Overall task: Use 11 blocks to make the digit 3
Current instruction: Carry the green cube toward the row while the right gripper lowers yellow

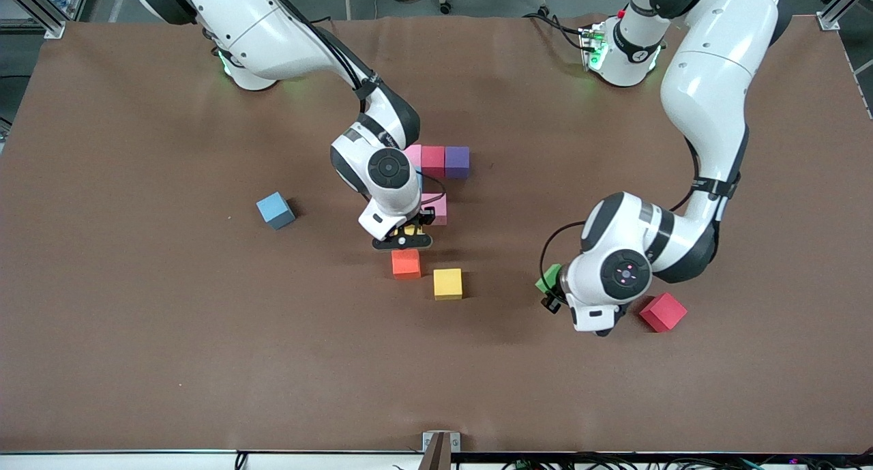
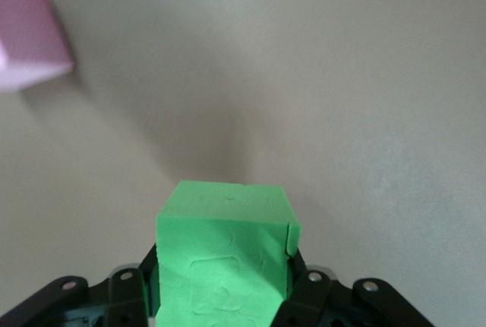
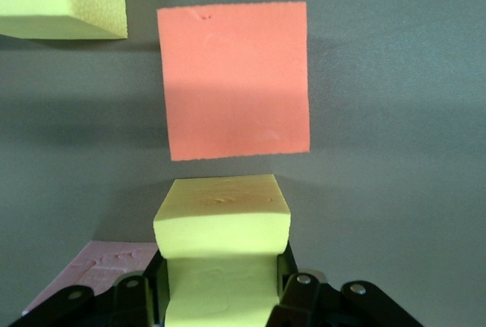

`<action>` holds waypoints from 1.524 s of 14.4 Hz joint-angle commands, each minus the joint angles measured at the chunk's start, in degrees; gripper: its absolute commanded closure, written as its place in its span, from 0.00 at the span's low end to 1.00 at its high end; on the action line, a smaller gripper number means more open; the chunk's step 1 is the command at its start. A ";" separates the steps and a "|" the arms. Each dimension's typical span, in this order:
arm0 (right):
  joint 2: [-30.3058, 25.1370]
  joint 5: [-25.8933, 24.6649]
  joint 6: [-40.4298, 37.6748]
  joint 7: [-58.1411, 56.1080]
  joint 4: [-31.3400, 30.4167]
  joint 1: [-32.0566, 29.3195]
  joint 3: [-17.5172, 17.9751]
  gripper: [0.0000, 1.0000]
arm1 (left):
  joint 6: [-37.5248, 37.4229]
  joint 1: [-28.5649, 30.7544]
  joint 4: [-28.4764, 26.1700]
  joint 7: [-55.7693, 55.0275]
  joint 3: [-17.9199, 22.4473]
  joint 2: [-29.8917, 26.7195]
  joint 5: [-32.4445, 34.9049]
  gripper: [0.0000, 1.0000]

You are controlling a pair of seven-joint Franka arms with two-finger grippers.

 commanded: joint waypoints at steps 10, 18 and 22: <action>0.20 -0.29 -0.77 -0.48 1.65 -1.49 -0.15 0.00 | 3.93 -1.34 -12.98 -33.25 -4.25 -7.52 -1.44 0.81; -6.48 5.25 -4.90 -1.53 1.74 -10.44 0.73 0.00 | 18.61 -2.92 -28.63 -48.19 -6.62 -14.02 -0.82 0.81; -6.22 4.64 -4.29 -1.36 1.74 -13.52 0.12 0.00 | 19.41 -6.87 -28.81 -58.39 -6.71 -13.24 -0.64 0.81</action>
